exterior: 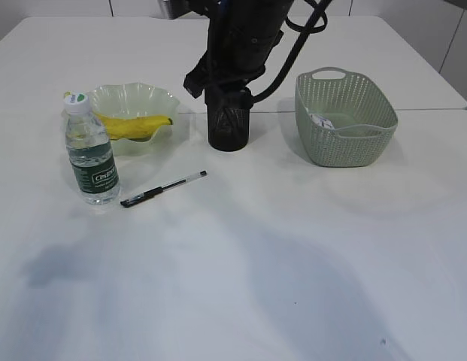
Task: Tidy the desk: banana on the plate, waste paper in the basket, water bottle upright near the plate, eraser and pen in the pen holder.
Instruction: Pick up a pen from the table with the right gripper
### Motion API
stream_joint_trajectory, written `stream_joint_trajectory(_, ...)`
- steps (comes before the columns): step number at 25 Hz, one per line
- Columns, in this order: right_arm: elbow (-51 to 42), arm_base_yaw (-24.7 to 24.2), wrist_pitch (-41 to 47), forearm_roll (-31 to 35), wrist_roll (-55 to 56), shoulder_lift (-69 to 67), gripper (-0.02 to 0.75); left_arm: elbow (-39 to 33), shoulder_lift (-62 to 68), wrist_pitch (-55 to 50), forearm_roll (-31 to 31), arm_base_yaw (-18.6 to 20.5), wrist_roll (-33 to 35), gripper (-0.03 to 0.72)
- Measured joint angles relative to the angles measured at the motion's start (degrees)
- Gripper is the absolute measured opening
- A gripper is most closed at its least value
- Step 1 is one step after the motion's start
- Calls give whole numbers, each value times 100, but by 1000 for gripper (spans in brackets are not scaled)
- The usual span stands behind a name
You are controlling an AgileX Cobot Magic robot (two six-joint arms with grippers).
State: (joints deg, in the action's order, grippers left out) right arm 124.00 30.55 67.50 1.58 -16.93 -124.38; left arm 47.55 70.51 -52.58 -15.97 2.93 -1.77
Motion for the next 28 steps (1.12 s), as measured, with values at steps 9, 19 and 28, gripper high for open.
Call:
stream_joint_trajectory(9,0,45,-203,-15,-423,0,211,0,0,0,0,0,0,591)
stream_joint_trajectory(19,22,142,-637,280,-1403,-208,211,0,0,63,0,0,0,591)
stream_joint_trajectory(28,79,366,-698,454,-3681,-819,211,0,0,72,0,0,0,591)
